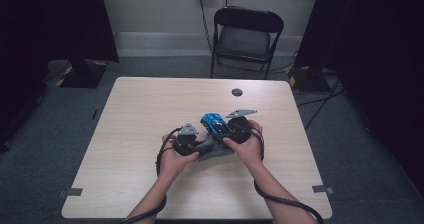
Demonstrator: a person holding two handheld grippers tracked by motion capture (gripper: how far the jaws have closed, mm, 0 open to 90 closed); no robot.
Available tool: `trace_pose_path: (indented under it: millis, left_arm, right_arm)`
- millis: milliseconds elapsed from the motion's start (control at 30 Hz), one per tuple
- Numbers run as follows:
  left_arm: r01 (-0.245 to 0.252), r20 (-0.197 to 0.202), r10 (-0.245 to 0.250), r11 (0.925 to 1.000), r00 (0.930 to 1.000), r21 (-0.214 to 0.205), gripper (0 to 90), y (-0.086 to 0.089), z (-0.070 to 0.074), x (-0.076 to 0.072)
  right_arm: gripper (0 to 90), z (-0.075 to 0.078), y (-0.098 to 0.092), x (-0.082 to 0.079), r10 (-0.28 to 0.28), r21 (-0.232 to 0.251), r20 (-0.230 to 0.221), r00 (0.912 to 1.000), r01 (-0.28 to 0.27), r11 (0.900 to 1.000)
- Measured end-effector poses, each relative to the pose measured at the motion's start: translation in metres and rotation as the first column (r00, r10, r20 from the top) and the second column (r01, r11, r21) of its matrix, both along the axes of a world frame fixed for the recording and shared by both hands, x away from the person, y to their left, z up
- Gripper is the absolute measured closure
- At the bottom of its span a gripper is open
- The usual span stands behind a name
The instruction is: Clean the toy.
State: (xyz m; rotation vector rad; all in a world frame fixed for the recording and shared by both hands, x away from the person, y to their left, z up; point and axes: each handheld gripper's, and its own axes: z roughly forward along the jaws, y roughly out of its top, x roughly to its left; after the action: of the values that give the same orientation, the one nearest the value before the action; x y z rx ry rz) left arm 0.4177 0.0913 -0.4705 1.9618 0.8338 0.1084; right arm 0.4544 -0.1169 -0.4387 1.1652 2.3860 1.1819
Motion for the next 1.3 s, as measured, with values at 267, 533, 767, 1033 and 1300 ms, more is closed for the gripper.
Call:
trace_pose_path:
  millis: [267, 533, 767, 1033, 1300]
  left_arm:
    - [0.02, -0.001, -0.02, 0.9998, 0.9998, -0.003, 72.2, -0.006, 0.002, -0.003]
    - [0.045, -0.001, -0.045, 0.999, 0.999, -0.006, 72.2, -0.015, 0.0, -0.006]
    - [0.083, -0.015, -0.083, 0.9966, 0.9965, 0.0, 72.2, -0.023, -0.002, -0.011]
    - [0.099, -0.015, -0.099, 0.9948, 0.995, 0.021, 72.2, -0.022, -0.004, -0.015]
    - [0.059, -0.014, -0.058, 0.9979, 0.9982, 0.028, 72.2, -0.002, -0.001, -0.012]
  right_arm:
    - [26.1, 0.001, -0.003, 0.003, -0.013, 0.004, 0.002, 0.9999, 0.013, 0.9999]
    - [26.1, 0.001, -0.006, 0.006, -0.034, 0.004, 0.0, 0.9994, 0.034, 0.9994]
    - [26.1, -0.002, -0.012, 0.011, -0.058, 0.012, -0.003, 0.9983, 0.058, 0.9982]
    - [26.1, -0.004, -0.022, 0.016, -0.083, -0.002, -0.004, 0.9966, 0.083, 0.9966]
    - [26.1, -0.01, -0.042, 0.019, -0.115, -0.03, -0.002, 0.9933, 0.115, 0.9929]
